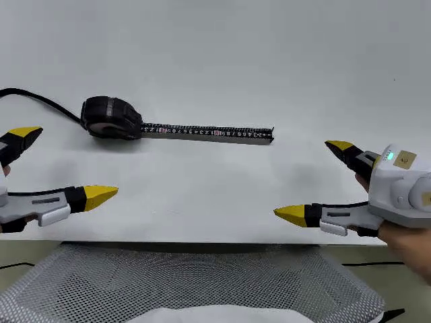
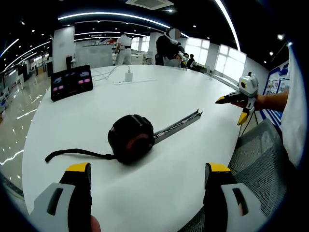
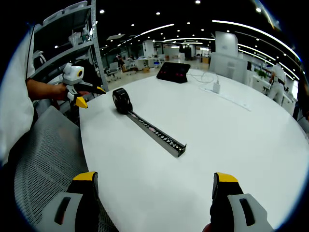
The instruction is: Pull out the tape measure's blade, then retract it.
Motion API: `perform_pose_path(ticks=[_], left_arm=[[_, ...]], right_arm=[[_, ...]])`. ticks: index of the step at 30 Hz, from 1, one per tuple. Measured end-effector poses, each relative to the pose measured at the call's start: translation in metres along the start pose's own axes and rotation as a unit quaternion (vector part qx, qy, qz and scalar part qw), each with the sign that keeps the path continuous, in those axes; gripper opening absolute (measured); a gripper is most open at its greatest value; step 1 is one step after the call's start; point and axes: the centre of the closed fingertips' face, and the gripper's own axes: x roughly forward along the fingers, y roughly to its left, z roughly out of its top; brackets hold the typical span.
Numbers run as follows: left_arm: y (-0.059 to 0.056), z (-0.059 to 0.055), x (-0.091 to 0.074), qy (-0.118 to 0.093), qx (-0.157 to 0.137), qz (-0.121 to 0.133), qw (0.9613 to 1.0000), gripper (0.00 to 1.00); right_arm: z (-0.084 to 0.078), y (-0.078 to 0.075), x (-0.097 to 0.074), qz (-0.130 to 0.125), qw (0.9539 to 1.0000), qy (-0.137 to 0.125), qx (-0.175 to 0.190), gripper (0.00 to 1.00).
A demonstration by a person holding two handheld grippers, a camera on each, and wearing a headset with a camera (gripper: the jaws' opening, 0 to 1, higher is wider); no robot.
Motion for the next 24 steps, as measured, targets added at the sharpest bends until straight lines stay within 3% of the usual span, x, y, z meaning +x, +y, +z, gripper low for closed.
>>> perform_pose_path(ticks=[24], left_arm=[[-0.007, 0.016, 0.038, -0.002, -0.023, 0.011, 0.9997, 0.93]], right_arm=[[0.005, -0.006, 0.003, -0.001, 1.0, -0.004, -0.005, 0.97]])
